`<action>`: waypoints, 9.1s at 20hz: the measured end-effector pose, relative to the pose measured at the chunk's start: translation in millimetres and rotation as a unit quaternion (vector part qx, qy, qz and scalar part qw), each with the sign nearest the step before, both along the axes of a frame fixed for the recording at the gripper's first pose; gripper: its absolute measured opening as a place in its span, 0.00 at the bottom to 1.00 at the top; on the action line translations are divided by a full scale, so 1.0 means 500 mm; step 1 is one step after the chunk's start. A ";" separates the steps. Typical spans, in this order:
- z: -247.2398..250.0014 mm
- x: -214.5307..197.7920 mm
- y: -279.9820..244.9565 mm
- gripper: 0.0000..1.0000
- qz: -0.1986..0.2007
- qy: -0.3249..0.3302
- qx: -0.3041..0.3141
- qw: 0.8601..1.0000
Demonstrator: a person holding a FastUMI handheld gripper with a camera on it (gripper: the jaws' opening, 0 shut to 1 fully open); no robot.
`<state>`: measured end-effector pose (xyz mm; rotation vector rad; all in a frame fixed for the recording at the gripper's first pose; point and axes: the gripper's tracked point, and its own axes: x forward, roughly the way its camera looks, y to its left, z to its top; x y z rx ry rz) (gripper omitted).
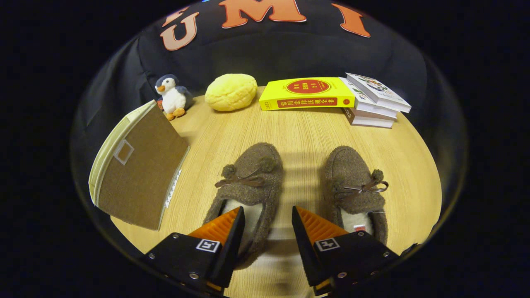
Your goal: Open the storage box then place both shoes into the box .Put the left shoe in first, then the right shoe, with the right side of both shoes facing outward in a uniform manner.
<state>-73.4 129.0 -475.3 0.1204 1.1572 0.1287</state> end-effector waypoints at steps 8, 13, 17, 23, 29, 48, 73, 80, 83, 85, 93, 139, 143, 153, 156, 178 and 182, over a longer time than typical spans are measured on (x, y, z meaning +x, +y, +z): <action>-0.044 0.029 0.020 0.22 -0.032 0.015 0.015 0.999; 0.002 0.040 0.039 0.05 -0.057 0.007 0.040 0.998; 0.092 0.062 0.067 0.04 -0.070 -0.008 0.054 0.996; 0.270 0.108 0.162 0.04 -0.065 -0.039 0.074 0.994; 0.367 0.148 0.315 0.04 -0.048 -0.052 0.106 0.992; 0.244 0.137 0.621 0.05 0.011 0.035 0.079 0.996; 0.339 0.089 0.595 0.72 0.050 0.026 0.221 0.974; 0.359 0.083 0.348 0.93 0.047 -0.033 0.187 0.981; 0.341 0.074 0.228 0.98 0.033 -0.043 0.164 0.985; 0.323 0.066 0.149 0.98 0.021 -0.044 0.148 0.988; 0.204 -0.006 -0.138 0.99 -0.034 -0.014 0.076 0.996; 0.270 0.108 0.147 0.04 -0.058 -0.022 0.053 0.997; 0.305 0.137 0.267 0.04 -0.035 -0.026 0.069 0.997; 0.301 0.138 0.489 0.04 0.007 -0.005 0.085 0.996; 0.272 0.132 0.515 0.04 0.003 0.006 0.077 0.997; 0.562 0.132 0.301 0.87 0.027 -0.201 0.117 0.972; 0.624 0.140 0.166 0.92 0.007 -0.256 0.092 0.962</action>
